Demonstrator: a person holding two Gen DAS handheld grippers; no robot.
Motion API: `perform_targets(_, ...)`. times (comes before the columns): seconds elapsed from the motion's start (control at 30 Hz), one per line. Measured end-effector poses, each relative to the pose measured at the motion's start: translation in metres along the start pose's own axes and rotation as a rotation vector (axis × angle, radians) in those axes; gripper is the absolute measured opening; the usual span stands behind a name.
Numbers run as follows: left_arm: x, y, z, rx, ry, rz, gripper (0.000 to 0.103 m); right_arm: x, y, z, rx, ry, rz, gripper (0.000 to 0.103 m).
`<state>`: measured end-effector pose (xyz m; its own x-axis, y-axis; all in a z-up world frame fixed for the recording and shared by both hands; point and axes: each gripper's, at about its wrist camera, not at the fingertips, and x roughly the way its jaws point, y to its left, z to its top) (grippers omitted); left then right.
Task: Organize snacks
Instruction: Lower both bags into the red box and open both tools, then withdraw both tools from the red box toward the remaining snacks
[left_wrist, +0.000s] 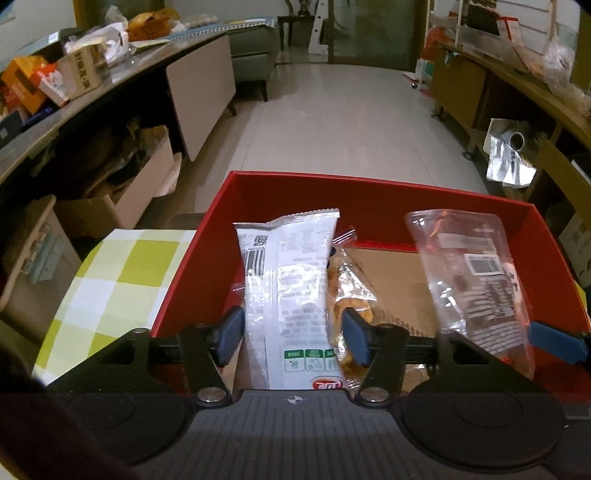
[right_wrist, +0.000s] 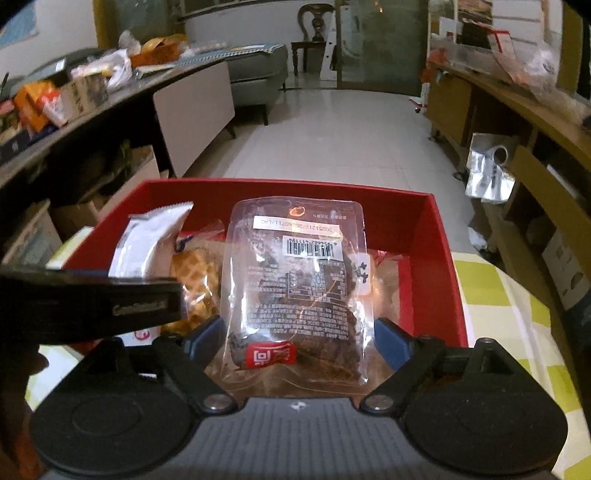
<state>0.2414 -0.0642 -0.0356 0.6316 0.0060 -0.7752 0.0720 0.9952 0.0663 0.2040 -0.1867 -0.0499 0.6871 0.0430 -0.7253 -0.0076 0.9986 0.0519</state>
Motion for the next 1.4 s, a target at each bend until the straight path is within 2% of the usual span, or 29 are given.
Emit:
perform_targets(0.27, -0.003, 0.001, 0.000, 0.026, 0.010, 0.023, 0.082, -0.006, -0.004, 0.002, -0.003, 0.020, -0.017, 0.094)
perform_targets(0.33, -0.006, 0.001, 0.000, 0.037, 0.009, 0.025, 0.090, -0.008, -0.004, 0.003, -0.012, 0.036, -0.023, 0.095)
perform_targets(0.5, -0.020, -0.003, 0.001, 0.061, -0.019, 0.040, 0.099, -0.017, -0.008, 0.005, 0.006, 0.036, -0.033, 0.095)
perform_targets(0.73, -0.032, -0.002, 0.001, 0.069, -0.025, 0.022, 0.099, -0.030, -0.012, 0.008, 0.023, 0.034, -0.032, 0.095)
perform_targets(0.87, -0.036, 0.000, -0.001, 0.077, -0.031, 0.042, 0.099, -0.034, -0.011, 0.008, 0.014, 0.028, -0.040, 0.096)
perform_targets(1.07, -0.042, 0.011, -0.001, 0.056, -0.020, 0.041, 0.099, -0.045, -0.012, 0.008, 0.012, 0.018, -0.046, 0.096)
perform_targets(1.2, -0.049, 0.021, -0.003, 0.040, -0.019, 0.042, 0.099, -0.058, -0.012, 0.010, 0.015, -0.020, -0.058, 0.096)
perform_targets(1.4, -0.057, 0.037, -0.012, 0.032, 0.000, 0.055, 0.099, -0.065, -0.009, 0.008, 0.005, -0.019, -0.033, 0.096)
